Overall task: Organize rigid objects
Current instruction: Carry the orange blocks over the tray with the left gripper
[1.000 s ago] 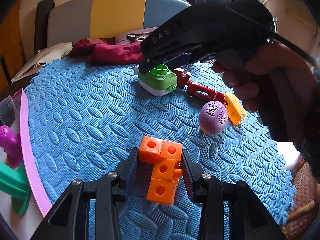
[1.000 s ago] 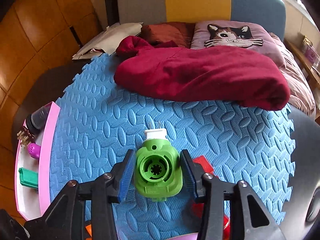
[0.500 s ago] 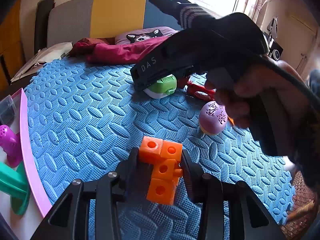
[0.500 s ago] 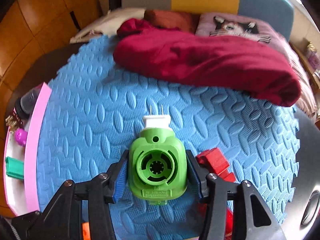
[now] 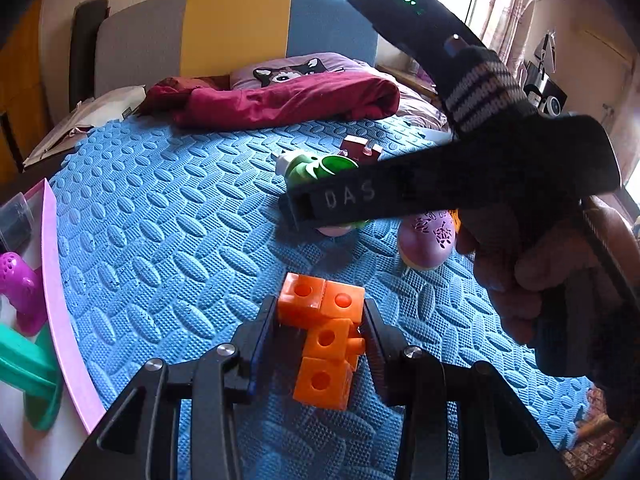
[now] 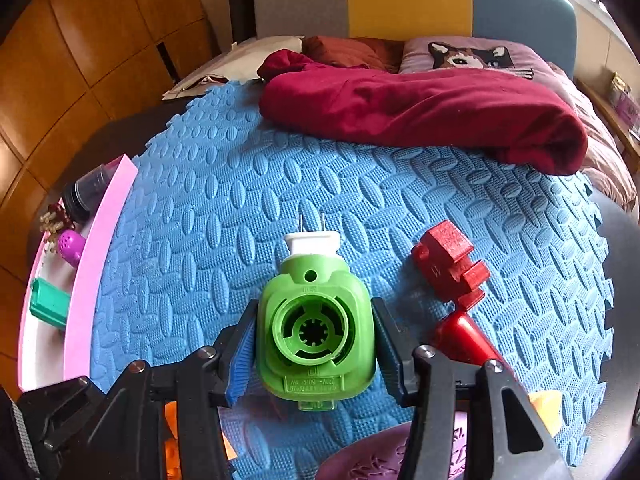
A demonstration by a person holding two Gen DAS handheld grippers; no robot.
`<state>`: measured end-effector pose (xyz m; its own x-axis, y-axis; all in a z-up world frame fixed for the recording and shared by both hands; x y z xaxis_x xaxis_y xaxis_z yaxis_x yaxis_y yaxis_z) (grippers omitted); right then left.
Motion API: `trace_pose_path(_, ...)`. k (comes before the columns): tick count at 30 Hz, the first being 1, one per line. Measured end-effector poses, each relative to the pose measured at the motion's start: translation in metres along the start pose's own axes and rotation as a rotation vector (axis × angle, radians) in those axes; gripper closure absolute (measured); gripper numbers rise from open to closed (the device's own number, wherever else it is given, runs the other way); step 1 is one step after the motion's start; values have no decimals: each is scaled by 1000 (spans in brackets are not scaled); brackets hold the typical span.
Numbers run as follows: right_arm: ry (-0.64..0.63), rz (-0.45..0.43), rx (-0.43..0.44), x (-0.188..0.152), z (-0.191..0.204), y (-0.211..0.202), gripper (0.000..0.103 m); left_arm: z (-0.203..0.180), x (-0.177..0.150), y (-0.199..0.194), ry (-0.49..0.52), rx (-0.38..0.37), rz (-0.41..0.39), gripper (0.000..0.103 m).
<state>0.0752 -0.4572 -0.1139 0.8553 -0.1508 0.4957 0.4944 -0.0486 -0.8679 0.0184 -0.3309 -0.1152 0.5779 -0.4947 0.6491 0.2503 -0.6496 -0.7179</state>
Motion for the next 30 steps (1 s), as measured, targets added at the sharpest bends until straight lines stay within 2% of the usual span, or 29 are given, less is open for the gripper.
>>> trace_pose_path(8,-6,-46,5,-7,-2,-3,49,-5,-5,-4,19,57,9,62)
trace_pose_path(12,-68,-68,-15,-12,3,-5,49,-6,-8,-12,9,71,26,62)
trace_pose_path(16,-65,-78,-2,-13,2,-4,49,-16,-10,-30,59,89,1,62)
trace_pose_path(23,-63,-144,-21,-19,5,-5,49,-18,-11,-66,50,96,-44,62)
trace_pose_path(30,-70,-154,-36,-20,7,-5,50,-18,-6,-107,37,95,-115,62)
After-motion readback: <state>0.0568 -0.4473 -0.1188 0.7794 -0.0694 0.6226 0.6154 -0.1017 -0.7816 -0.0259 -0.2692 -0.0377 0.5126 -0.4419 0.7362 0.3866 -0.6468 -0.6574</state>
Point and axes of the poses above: each gripper's, at about its wrist camera, not at the fingertips, and y roughly the way its jaws point, z to its left, x to its top, the point moved 1 cm from there along y, roughly the way its jaws point, and after that the axes turned 7 degrees about -x, right-handed, at the moved point
